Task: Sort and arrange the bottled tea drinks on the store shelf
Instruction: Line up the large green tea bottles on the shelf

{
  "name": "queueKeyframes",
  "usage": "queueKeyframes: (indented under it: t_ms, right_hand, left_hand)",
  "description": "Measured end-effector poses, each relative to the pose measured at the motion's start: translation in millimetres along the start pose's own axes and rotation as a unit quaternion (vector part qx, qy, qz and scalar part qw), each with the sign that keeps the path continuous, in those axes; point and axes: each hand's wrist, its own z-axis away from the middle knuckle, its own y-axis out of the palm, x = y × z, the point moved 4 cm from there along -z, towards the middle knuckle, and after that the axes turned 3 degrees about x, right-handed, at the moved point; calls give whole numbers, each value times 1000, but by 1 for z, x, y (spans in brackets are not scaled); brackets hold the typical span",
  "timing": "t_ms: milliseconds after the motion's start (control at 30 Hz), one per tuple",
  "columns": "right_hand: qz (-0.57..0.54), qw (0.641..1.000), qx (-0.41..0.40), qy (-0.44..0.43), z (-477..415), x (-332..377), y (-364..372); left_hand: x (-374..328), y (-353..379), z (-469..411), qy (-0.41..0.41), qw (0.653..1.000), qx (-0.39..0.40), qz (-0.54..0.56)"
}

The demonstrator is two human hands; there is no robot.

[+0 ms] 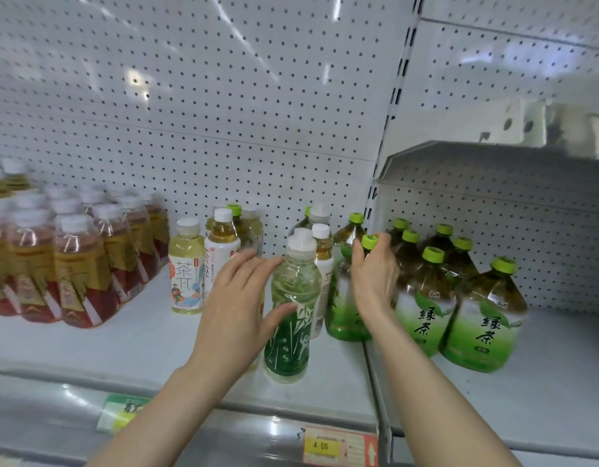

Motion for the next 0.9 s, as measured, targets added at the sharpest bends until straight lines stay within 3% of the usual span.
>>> queueKeyframes:
  t_ms: [200, 367, 433, 533, 600, 700, 900]
  right_hand:
    - [-15, 1000, 21, 2, -28, -5, 34]
    - [0, 993, 120, -7, -27, -5, 29]
    - [-23, 995, 96, -30, -8, -2, 8]
    - [-164, 983, 19, -78, 42, 16, -25]
    - [-235, 963, 87, -98, 76, 37, -26]
    - [-228, 946, 206, -100, 106, 57, -12]
    - [-234, 938, 252, -50, 102, 58, 0]
  left_hand:
    - [2, 1, 0, 11, 1000, -9, 14]
    - [17, 0, 14, -40, 993, -46, 104]
    - [29, 3, 22, -89, 981, -62, 160]
    - [44, 15, 33, -190, 949, -28, 250]
    - [49, 23, 37, -229, 937, -4, 263]
    - [52, 25, 39, -244, 931, 9, 269]
    - [59, 13, 38, -261, 926, 23, 273]
